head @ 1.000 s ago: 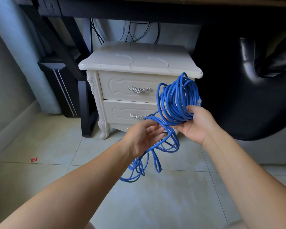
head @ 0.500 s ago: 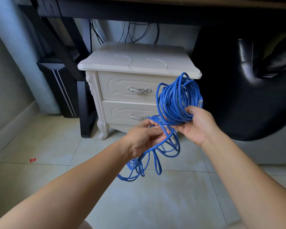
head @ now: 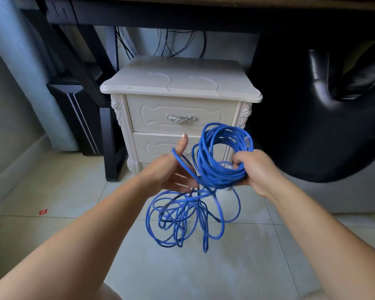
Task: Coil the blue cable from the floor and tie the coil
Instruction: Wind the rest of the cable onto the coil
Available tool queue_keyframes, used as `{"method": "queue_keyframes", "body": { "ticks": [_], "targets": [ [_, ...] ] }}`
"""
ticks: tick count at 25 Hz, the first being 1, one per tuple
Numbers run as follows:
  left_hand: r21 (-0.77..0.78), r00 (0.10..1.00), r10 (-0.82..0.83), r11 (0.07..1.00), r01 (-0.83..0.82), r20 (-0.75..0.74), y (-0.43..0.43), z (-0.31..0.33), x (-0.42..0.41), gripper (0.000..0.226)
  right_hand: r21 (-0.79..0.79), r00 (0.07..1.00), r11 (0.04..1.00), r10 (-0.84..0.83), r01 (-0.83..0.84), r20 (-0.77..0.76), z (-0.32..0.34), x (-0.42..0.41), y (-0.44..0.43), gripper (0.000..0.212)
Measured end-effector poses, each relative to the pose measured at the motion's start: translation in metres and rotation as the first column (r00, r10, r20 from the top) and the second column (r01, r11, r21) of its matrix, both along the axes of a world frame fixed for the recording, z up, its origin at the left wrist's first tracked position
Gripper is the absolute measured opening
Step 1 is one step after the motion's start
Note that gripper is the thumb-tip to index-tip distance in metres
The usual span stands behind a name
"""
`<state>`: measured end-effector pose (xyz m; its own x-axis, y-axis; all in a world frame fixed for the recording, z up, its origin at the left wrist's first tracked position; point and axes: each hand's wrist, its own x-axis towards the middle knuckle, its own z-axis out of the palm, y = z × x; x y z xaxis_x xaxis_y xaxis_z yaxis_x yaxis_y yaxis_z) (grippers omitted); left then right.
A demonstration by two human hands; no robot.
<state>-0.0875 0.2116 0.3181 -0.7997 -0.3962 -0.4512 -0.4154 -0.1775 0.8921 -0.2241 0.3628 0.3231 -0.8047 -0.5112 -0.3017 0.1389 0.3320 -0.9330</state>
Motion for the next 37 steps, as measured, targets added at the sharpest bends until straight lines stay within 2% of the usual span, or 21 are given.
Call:
{"method": "queue_keyframes", "body": {
  "ticks": [2, 3, 6, 9, 12, 13, 15, 18, 19, 21, 22, 24, 25, 26, 27, 28, 30, 34, 36, 37],
  "targets": [
    [-0.076, 0.999, 0.044, 0.996, -0.046, -0.031, -0.012, 0.0, 0.002, 0.095, 0.118, 0.994, 0.992, 0.054, -0.042, -0.098, -0.006, 0.004, -0.001, 0.014],
    [-0.112, 0.999, 0.016, 0.994, -0.02, -0.036, -0.016, 0.0, 0.003, 0.093, 0.165, 0.986, 0.983, 0.099, -0.075, -0.136, -0.008, 0.007, -0.002, 0.014],
    [-0.216, 0.993, -0.113, 0.971, 0.105, -0.025, -0.02, -0.003, 0.002, 0.086, 0.276, 0.948, 0.949, 0.219, -0.153, -0.229, -0.015, 0.016, -0.01, 0.015],
    [-0.366, 0.963, -0.27, 0.895, 0.255, 0.009, -0.015, 0.0, 0.0, 0.071, 0.39, 0.901, 0.902, 0.314, -0.185, -0.298, -0.02, 0.018, -0.017, 0.008],
    [-0.508, 0.915, -0.391, 0.771, 0.384, 0.098, -0.007, 0.003, -0.001, 0.026, 0.532, 0.789, 0.814, 0.478, -0.233, -0.385, -0.019, 0.023, -0.021, 0.01],
    [-0.54, 0.91, -0.395, 0.742, 0.397, 0.125, -0.006, 0.002, -0.002, 0.018, 0.558, 0.756, 0.79, 0.523, -0.255, -0.395, -0.018, 0.025, -0.021, 0.009],
    [-0.653, 0.911, -0.368, 0.648, 0.393, 0.184, -0.003, 0.001, -0.006, 0.018, 0.586, 0.697, 0.751, 0.595, -0.304, -0.4, -0.016, 0.029, -0.022, 0.005],
    [-0.816, 0.885, -0.373, 0.395, 0.423, 0.278, 0.003, -0.002, -0.013, 0.017, 0.648, 0.599, 0.679, 0.691, -0.346, -0.404, -0.014, 0.037, -0.023, 0.006],
    [-0.839, 0.873, -0.371, 0.321, 0.439, 0.315, 0.006, -0.001, -0.014, 0.019, 0.667, 0.579, 0.662, 0.707, -0.342, -0.405, -0.015, 0.038, -0.024, 0.008],
    [-0.859, 0.867, -0.351, 0.245, 0.451, 0.355, 0.007, -0.001, -0.015, 0.019, 0.642, 0.589, 0.691, 0.684, -0.334, -0.43, -0.016, 0.041, -0.024, 0.016],
    [-0.864, 0.873, -0.339, 0.244, 0.441, 0.35, 0.006, 0.0, -0.015, 0.019, 0.591, 0.615, 0.731, 0.649, -0.34, -0.449, -0.019, 0.039, -0.024, 0.024],
    [-0.864, 0.895, -0.317, 0.296, 0.408, 0.314, 0.006, 0.001, -0.014, 0.021, 0.471, 0.673, 0.783, 0.605, -0.406, -0.425, -0.022, 0.033, -0.022, 0.057],
    [-0.865, 0.897, -0.312, 0.298, 0.405, 0.312, 0.008, 0.002, -0.014, 0.023, 0.425, 0.687, 0.777, 0.619, -0.464, -0.381, -0.024, 0.029, -0.021, 0.076],
    [-0.867, 0.891, -0.31, 0.272, 0.418, 0.332, 0.01, 0.003, -0.013, 0.026, 0.376, 0.694, 0.764, 0.639, -0.524, -0.332, -0.026, 0.026, -0.02, 0.086],
    [-0.866, 0.881, -0.308, 0.24, 0.438, 0.36, 0.012, 0.003, -0.013, 0.03, 0.316, 0.702, 0.757, 0.651, -0.572, -0.289, -0.027, 0.025, -0.019, 0.084],
    [-0.865, 0.876, -0.305, 0.226, 0.448, 0.374, 0.013, 0.003, -0.012, 0.033, 0.252, 0.722, 0.768, 0.64, -0.589, -0.264, -0.027, 0.023, -0.018, 0.072],
    [-0.867, 0.888, -0.304, 0.26, 0.425, 0.344, 0.007, 0.002, -0.01, 0.036, 0.154, 0.771, 0.803, 0.596, -0.576, -0.225, -0.026, 0.021, -0.017, 0.051],
    [-0.841, 0.947, -0.284, 0.466, 0.274, 0.151, -0.022, -0.001, -0.002, 0.019, -0.02, 0.845, 0.845, 0.534, -0.534, -0.009, -0.019, 0.006, -0.01, 0.055],
    [-0.814, 0.982, -0.18, 0.559, 0.156, 0.065, -0.034, -0.001, 0.005, 0.013, -0.049, 0.838, 0.843, 0.538, -0.536, 0.091, -0.013, -0.012, 0.001, 0.034],
    [-0.778, 0.995, -0.102, 0.623, 0.075, 0.015, -0.039, -0.001, 0.009, 0.012, 0.0, 0.835, 0.841, 0.537, -0.541, 0.117, -0.011, -0.021, 0.008, 0.023]
  ]
}}
